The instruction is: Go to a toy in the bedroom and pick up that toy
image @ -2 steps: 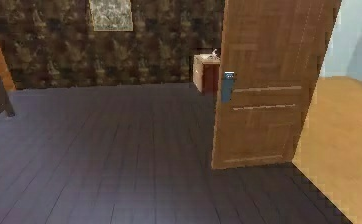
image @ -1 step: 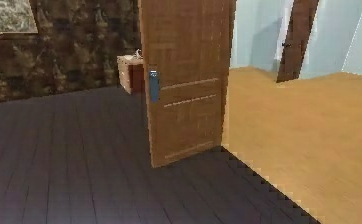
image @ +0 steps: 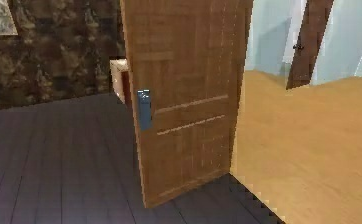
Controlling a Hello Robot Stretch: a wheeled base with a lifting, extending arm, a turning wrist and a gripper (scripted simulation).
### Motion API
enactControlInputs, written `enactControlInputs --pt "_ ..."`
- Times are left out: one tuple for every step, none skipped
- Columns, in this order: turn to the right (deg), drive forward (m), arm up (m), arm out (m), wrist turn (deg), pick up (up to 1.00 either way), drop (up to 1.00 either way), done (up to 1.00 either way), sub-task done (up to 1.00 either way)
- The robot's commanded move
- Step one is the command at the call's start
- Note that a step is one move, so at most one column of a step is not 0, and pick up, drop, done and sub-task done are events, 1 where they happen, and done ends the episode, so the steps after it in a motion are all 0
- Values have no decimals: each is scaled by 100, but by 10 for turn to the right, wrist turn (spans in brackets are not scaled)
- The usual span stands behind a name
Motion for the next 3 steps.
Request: enactControlInputs --pt "450 0 0 0 0 0 0 0 0" --pt "30 0 0 0 0 0 0 0 0" --pt "0 100 0 0 0 0 0 0 0"
